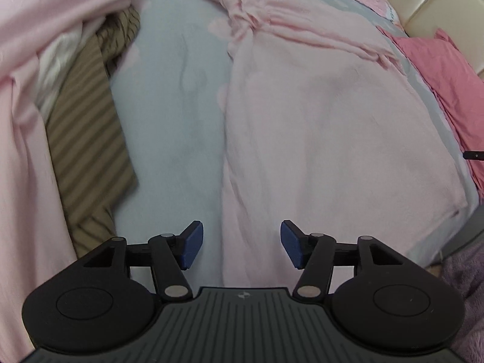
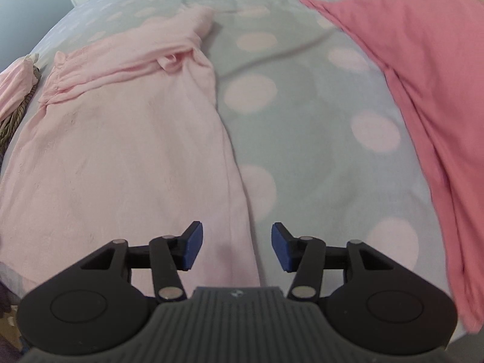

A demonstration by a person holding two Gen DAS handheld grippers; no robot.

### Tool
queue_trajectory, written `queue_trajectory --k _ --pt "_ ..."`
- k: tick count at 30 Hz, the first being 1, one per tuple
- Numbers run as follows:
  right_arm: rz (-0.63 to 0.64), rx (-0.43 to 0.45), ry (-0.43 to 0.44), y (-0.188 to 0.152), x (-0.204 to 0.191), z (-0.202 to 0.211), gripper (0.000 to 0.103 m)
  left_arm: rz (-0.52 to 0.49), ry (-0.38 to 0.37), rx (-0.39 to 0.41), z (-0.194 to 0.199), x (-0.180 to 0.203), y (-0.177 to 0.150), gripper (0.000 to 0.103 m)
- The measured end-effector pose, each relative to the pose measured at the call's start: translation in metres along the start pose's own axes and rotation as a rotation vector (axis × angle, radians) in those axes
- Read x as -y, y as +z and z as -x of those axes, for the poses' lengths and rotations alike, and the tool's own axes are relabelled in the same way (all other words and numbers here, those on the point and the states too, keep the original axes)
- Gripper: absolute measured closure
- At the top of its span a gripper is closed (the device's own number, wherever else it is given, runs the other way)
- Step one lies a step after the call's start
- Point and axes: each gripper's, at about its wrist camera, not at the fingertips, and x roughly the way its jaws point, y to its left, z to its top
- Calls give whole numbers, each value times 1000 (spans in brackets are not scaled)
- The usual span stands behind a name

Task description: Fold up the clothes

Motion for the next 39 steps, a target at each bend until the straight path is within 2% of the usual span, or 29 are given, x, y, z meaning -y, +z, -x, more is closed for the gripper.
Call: queue_trajectory --k 7,10,15,17,18,19,20,21,23,27,30,35,39 --pt "-99 -109 74 -33 17 -10 33 10 17 -38 2 8 -20 41" --pt "-89 -153 64 -41 14 -21 27 26 46 -70 -4 5 -26 41" --pt "-31 -192 20 -49 -3 -39 26 6 60 -98 -14 6 -37 38" --pt "0 -186 30 -48 -14 -40 39 -18 61 -102 -16 11 -38 37" --pt "12 -185 53 -47 -20 -39 60 -32 47 -107 -17 14 -39 42" --pt "16 -187 64 -47 -24 -38 71 -46 33 -112 -17 17 -40 50" --pt "33 -189 48 -46 -29 -36 73 -60 20 -119 -17 20 -41 63" --pt "51 -194 27 -46 -32 -35 83 -74 7 -126 -17 23 -42 75" --pt "22 -201 42 -46 -28 -31 97 -85 -41 -141 -16 25 -42 90" --pt "-41 -179 104 -42 -17 -18 100 -59 -108 -137 -7 22 -35 101" --pt "-106 -134 183 -39 -10 1 100 -15 -189 -90 10 19 -22 101" --pt "-206 15 317 -22 8 39 100 50 -293 20 50 7 3 101" --pt "-237 141 403 0 14 65 100 64 -326 108 79 4 29 101"
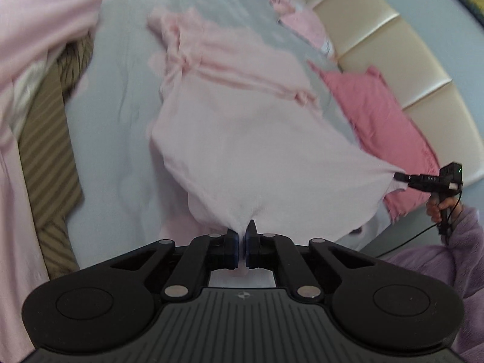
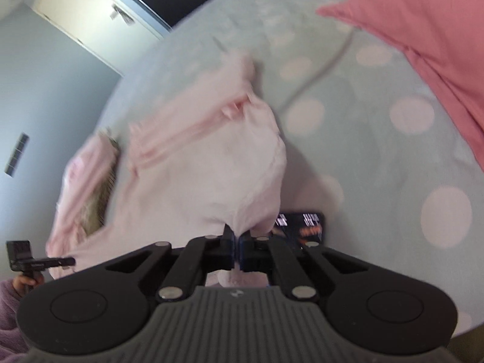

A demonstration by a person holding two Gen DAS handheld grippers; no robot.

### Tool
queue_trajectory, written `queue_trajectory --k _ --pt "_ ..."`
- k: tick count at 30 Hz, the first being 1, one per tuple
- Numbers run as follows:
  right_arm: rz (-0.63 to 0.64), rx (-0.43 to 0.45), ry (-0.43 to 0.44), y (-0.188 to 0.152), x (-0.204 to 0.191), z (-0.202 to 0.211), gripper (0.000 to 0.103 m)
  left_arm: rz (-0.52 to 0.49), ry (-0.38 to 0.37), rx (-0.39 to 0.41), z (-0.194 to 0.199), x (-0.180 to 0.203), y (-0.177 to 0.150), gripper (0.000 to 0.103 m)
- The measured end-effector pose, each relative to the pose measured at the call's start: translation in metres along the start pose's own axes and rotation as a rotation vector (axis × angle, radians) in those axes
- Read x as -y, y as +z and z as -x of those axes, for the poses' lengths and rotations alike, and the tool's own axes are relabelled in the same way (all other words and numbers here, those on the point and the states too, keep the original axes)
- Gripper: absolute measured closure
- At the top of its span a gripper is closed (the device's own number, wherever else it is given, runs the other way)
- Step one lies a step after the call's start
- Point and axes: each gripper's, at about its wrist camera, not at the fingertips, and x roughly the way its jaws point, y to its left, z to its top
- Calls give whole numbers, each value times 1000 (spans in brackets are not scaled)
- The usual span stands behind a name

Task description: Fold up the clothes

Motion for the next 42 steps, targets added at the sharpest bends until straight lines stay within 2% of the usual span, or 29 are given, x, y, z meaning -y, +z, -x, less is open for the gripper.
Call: queue_trajectory --k 7,11,15,28,34,42 --pt "42 142 12 54 -27 21 100 -29 -13 149 34 13 65 101" --pt "97 208 -12 86 -40 29 100 -69 20 194 43 25 102 101" --pt "142 247 -44 117 -56 16 100 -89 67 217 42 29 138 101" --pt "215 312 -156 217 -74 -69 100 -56 208 276 -5 -7 251 101" --pt "238 321 -235 261 -74 -130 100 -64 285 290 -48 -27 304 101" --pt "270 314 -326 300 -59 -210 100 -41 375 295 -115 -67 345 101"
